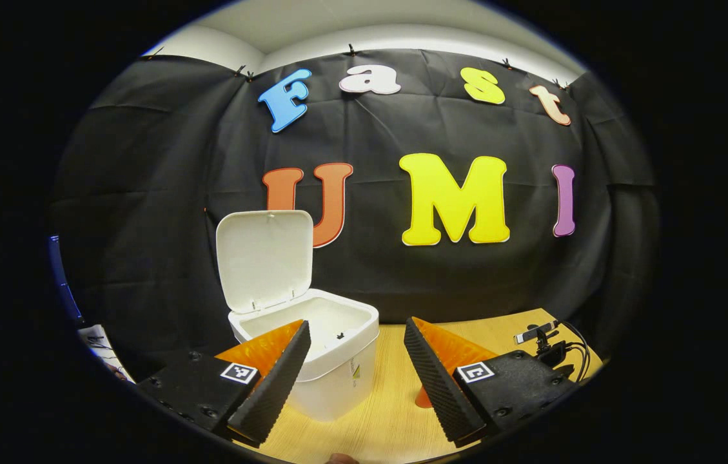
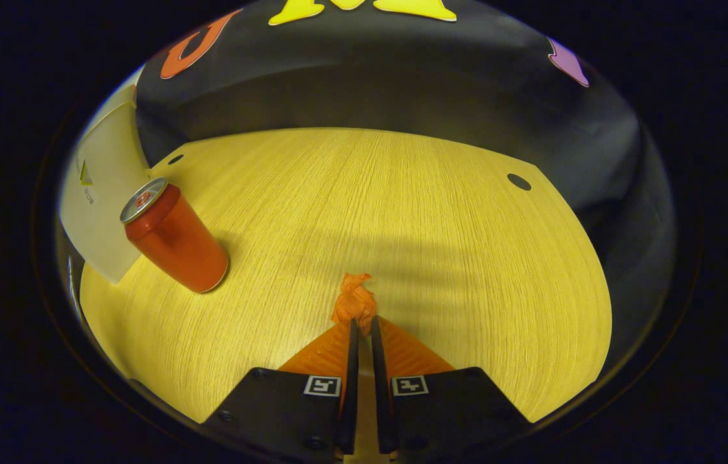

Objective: Press the lid of the desktop garbage bin to open it, pick up the crumpled paper on the desktop and throw it into the bin, then pick up the pop can on the desktop and drop it into the bin, and finally close the garbage bin lid.

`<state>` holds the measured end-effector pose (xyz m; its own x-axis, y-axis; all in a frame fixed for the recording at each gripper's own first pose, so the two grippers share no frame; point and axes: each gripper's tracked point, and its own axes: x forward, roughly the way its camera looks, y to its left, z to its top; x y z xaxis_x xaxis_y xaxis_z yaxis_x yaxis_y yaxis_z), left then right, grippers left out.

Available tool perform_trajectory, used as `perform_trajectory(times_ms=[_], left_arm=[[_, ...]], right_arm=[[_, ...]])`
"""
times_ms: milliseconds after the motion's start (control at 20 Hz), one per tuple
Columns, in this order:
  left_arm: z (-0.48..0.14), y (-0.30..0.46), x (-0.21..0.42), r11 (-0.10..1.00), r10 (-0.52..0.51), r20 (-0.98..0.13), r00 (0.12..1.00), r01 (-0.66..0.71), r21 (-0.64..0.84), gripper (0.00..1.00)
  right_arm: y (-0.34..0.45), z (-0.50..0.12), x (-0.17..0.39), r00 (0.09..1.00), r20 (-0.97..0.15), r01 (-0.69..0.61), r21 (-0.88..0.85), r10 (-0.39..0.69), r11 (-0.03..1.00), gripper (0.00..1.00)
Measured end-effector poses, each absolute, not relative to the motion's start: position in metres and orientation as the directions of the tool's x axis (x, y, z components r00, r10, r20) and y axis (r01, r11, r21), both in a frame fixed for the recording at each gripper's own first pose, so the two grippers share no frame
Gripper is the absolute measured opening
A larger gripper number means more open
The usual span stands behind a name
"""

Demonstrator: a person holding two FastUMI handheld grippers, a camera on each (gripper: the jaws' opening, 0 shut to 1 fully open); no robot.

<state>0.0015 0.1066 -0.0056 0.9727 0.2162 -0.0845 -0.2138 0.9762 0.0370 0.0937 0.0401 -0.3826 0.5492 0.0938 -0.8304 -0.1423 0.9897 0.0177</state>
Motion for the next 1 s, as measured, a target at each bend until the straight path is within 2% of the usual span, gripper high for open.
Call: perform_trajectory(times_ms=[350, 400, 450, 500, 600, 650, 700, 850, 1000], left_arm=[[-0.004, 0.106, -0.003, 0.977, 0.213, -0.076, 0.974, -0.213, 0.011, 0.96], [-0.004, 0.106, -0.003, 0.977, 0.212, -0.075, 0.974, -0.212, 0.003, 0.96], [-0.005, 0.106, -0.005, 0.978, 0.21, -0.076, 0.975, -0.211, -0.003, 0.96], [-0.005, 0.106, -0.005, 0.978, 0.209, -0.077, 0.975, -0.21, -0.009, 0.96], [-0.005, 0.109, -0.006, 0.977, 0.208, -0.074, 0.975, -0.21, -0.019, 0.96], [-0.004, 0.111, -0.008, 0.978, 0.207, -0.072, 0.976, -0.209, -0.024, 0.96], [-0.002, 0.113, -0.01, 0.978, 0.206, -0.068, 0.976, -0.209, -0.028, 0.96], [0.002, 0.119, -0.016, 0.977, 0.207, -0.055, 0.977, -0.209, -0.034, 0.96], [0.008, 0.13, -0.019, 0.976, 0.215, -0.039, 0.976, -0.216, -0.023, 0.96]], right_arm=[[0.043, -0.323, 0.09, 0.657, -0.744, -0.153, 0.021, 0.117, 0.988, 0.14], [0.045, -0.308, 0.09, 0.679, -0.723, -0.154, 0.031, 0.129, 0.988, 0.12], [0.05, -0.294, 0.089, 0.699, -0.701, -0.159, 0.046, 0.145, 0.986, 0.17], [0.056, -0.279, 0.09, 0.715, -0.678, -0.169, 0.068, 0.17, 0.983, 0.14], [0.069, -0.244, 0.088, 0.755, -0.625, -0.192, 0.083, 0.201, 0.978, 0.14], [0.074, -0.229, 0.088, 0.773, -0.598, -0.205, 0.081, 0.212, 0.975, 0.1], [0.082, -0.211, 0.089, 0.793, -0.566, -0.223, 0.077, 0.227, 0.972, 0.14], [0.113, -0.16, 0.094, 0.848, -0.451, -0.283, 0.059, 0.279, 0.957, 0.13], [0.15, -0.117, 0.092, 0.861, -0.374, -0.343, 0.074, 0.345, 0.936, 0.13]])
